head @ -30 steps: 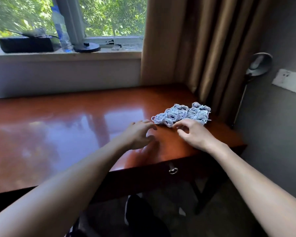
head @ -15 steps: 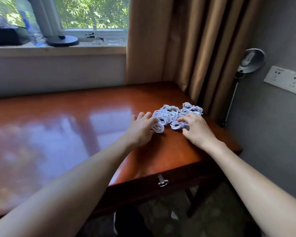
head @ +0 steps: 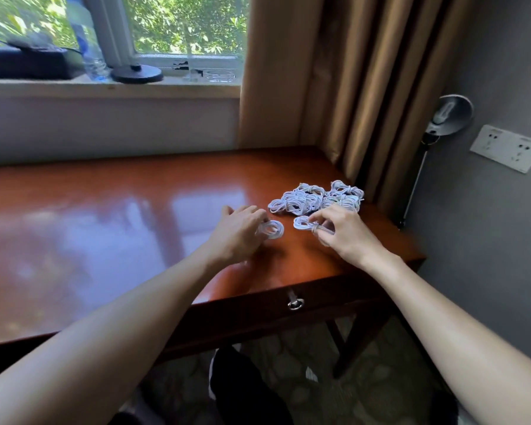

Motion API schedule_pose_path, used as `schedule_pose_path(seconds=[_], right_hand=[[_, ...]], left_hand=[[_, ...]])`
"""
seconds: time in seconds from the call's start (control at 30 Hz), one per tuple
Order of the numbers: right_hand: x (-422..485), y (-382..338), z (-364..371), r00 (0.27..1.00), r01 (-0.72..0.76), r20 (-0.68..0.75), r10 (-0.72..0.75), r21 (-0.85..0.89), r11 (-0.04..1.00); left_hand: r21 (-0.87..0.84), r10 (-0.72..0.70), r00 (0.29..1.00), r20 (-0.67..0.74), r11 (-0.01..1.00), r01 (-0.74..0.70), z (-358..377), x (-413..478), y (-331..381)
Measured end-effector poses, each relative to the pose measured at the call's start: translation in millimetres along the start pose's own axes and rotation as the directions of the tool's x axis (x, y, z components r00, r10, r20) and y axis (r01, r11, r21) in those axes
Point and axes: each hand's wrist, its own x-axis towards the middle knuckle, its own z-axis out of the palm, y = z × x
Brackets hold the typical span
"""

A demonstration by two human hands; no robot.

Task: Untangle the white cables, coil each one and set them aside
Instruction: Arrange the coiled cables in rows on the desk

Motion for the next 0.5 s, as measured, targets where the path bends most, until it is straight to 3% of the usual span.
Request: schedule_pose_path(seconds=[0.23,0.5], right_hand=[[-37.3,-88.2,32.6,0.987,0.094,0.112,-0.112,0.156,0.983],[-55.7,-200.2,83.9,0.936,0.205,0.241,-0.255,0.217,0.955]], left_hand=[[0.053,-0.045,0.999,-0.026,0.998,0.046,-55.0,-100.6,-27.8],[0.056,-0.205,0.978,-0.027,0.977,0.206,-106.9,-228.8,-89.1]])
